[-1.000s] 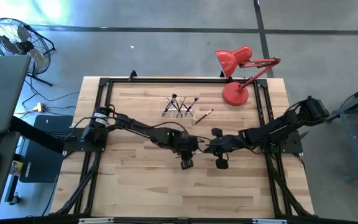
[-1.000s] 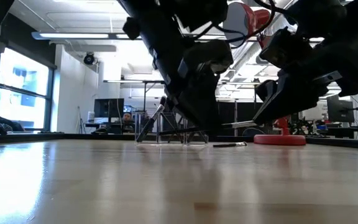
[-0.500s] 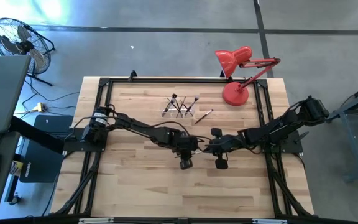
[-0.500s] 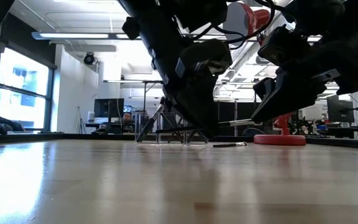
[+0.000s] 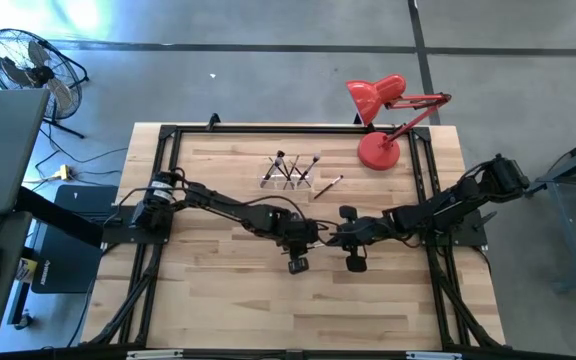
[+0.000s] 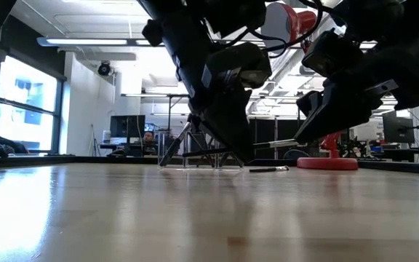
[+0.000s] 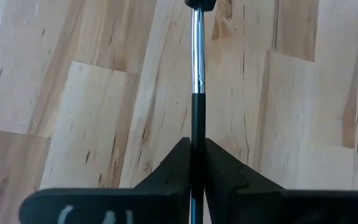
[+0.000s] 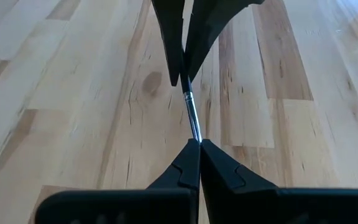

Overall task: Put items in baskets/containers
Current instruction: Put the black eyeshadow brush into the transparent organizer

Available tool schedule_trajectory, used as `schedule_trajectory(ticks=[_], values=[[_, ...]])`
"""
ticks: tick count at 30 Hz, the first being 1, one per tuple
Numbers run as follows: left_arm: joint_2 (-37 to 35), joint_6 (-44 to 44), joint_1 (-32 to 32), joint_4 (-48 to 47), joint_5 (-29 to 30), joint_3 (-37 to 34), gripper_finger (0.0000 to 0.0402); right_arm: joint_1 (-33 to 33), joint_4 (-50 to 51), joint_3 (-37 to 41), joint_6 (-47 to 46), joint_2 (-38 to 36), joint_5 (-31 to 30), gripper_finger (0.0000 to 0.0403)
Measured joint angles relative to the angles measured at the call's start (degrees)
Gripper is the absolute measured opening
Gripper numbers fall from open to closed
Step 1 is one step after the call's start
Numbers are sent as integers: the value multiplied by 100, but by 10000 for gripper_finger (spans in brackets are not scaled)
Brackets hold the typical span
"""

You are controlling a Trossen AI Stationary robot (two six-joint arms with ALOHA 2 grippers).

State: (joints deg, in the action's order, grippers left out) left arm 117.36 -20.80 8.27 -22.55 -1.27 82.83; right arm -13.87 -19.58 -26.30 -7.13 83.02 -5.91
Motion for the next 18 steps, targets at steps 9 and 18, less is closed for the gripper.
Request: schedule_trajectory(ticks=[9, 18], values=[[0, -14, -4, -24, 1, 0, 12, 0, -66, 0, -296, 0, -225, 23], [-23, -371, -4, -726, 111, -2, 12, 2, 812, 0, -362, -723, -189, 70]])
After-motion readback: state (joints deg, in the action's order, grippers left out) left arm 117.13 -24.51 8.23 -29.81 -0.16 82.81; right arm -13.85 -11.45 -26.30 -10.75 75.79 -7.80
